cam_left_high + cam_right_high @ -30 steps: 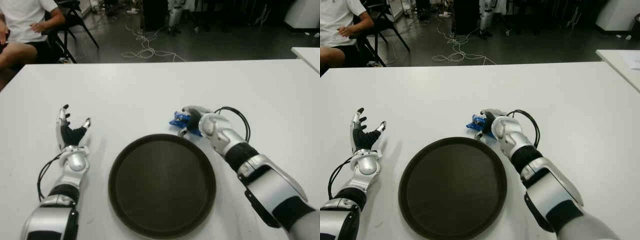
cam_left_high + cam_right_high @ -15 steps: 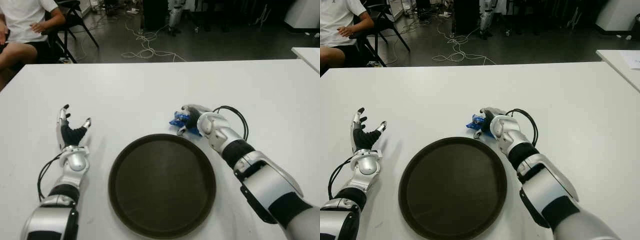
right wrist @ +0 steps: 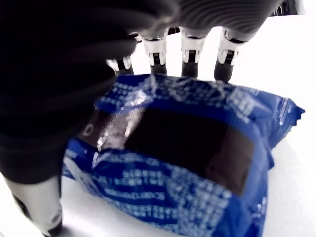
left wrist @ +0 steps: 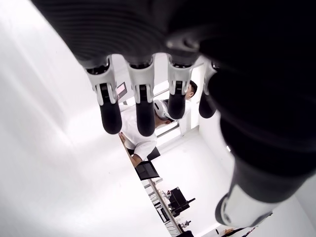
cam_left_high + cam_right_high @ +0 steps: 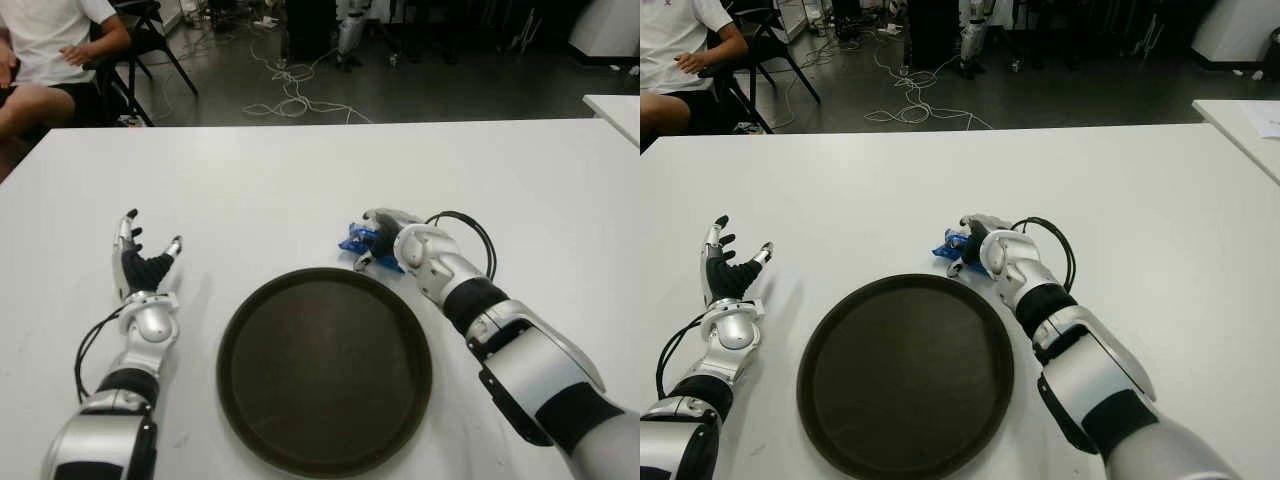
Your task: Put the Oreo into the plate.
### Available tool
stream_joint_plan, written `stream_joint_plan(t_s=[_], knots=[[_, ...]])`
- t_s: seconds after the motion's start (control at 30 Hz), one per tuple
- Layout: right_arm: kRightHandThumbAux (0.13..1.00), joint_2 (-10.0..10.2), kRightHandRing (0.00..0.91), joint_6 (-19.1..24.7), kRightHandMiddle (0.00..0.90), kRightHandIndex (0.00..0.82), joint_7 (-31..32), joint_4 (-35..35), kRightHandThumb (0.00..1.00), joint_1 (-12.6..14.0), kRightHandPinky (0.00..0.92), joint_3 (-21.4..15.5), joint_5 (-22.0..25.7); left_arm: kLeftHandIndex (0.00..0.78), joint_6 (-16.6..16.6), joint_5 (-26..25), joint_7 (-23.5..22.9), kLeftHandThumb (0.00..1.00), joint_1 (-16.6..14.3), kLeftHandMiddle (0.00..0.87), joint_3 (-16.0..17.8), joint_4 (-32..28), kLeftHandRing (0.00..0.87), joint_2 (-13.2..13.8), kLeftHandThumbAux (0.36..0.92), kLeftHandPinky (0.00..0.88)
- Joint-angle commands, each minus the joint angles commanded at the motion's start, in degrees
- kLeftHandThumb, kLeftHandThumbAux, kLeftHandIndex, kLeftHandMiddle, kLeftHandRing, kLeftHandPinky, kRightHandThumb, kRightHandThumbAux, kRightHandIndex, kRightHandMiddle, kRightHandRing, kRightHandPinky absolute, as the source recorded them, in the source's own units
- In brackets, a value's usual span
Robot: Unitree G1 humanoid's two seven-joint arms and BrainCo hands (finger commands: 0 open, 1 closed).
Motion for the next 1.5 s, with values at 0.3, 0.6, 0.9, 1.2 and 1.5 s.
stream_joint_plan(t_s=[0.3,0.6,0.9,1.2,1.5], knots=[[0.722,-0.29,0.065,-0.38,0.091,0.046,-0.01,-0.55,0.0,0.23,0.0,-0.06,-0.06,0.107,0.22,0.17,-0.05,0.253,0.02,0.115,-0.18,-0.08,0.138,0.09,0.773,0.191],[0.717,-0.83,0.056,-0.01,0.085,0.043,-0.04,-1.74,0.0,0.75,0.0,0.1,-0.3,0.113,-0.07,-0.54,-0.62,0.276,0.03,0.109,0.28,-0.18,0.129,-0.13,0.771,0.186],[0.715,-1.86,0.059,1.88,0.085,0.044,1.71,-5.74,0.0,2.72,0.0,-0.05,-0.15,0.111,-0.32,-0.75,-0.87,0.291,0.11,0.106,0.56,-0.25,0.124,-0.19,0.763,0.177],[0.693,-3.22,0.068,2.94,0.089,0.049,6.39,-8.37,0.0,3.15,0.0,0.83,-0.39,0.1,-0.71,-0.48,-0.71,0.285,0.18,0.089,0.42,-0.17,0.113,-0.13,0.762,0.177],[0.696,-4.5,0.07,1.62,0.102,0.058,9.49,-9.11,0.0,2.89,0.0,1.72,-0.61,0.107,-1.14,-0.28,-0.46,0.288,0.21,0.105,0.28,-0.19,0.131,-0.15,0.769,0.202]])
